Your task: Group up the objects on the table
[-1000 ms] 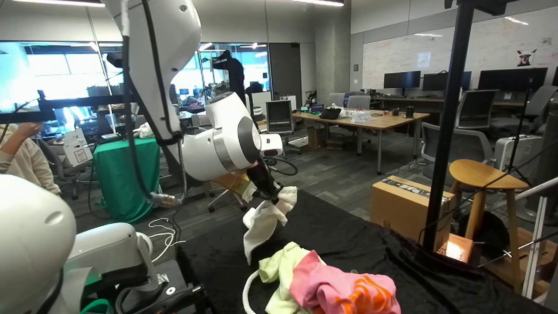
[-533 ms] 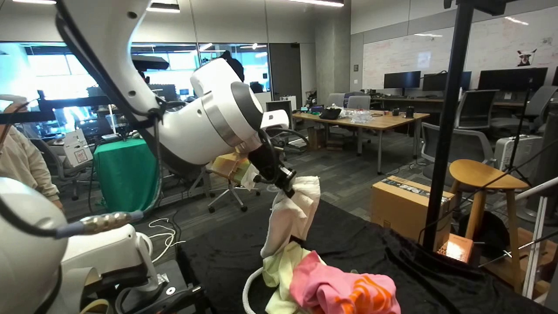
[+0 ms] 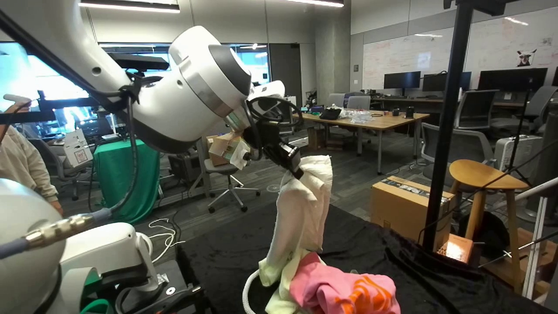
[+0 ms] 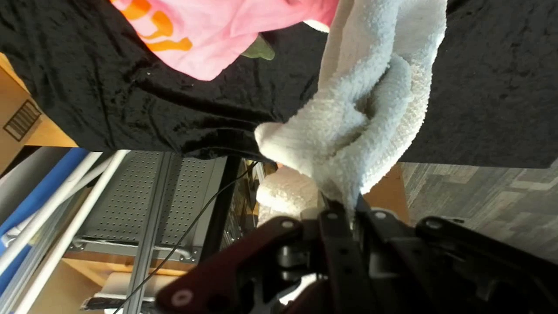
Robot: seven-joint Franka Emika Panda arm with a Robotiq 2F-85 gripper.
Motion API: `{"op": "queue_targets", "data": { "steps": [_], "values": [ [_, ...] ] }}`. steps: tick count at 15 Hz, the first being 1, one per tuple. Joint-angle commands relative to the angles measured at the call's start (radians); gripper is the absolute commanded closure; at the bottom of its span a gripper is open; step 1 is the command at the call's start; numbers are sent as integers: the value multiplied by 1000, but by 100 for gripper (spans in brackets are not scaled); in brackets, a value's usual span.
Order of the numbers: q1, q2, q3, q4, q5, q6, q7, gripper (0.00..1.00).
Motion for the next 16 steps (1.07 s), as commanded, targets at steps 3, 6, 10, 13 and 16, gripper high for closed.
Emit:
{"op": "queue_targets", "data": {
  "steps": [3, 6, 10, 13, 16],
  "values": [
    [-1, -86, 58, 0, -39, -224, 103, 95],
    [-3, -69, 106, -1, -12, -412, 93, 95],
    [-155, -2, 249, -5, 98, -414, -19, 95],
    [-249, 36, 345, 3, 177, -371, -97, 95],
    [-335, 44, 435, 8, 239, -352, -173, 68]
  ]
}}
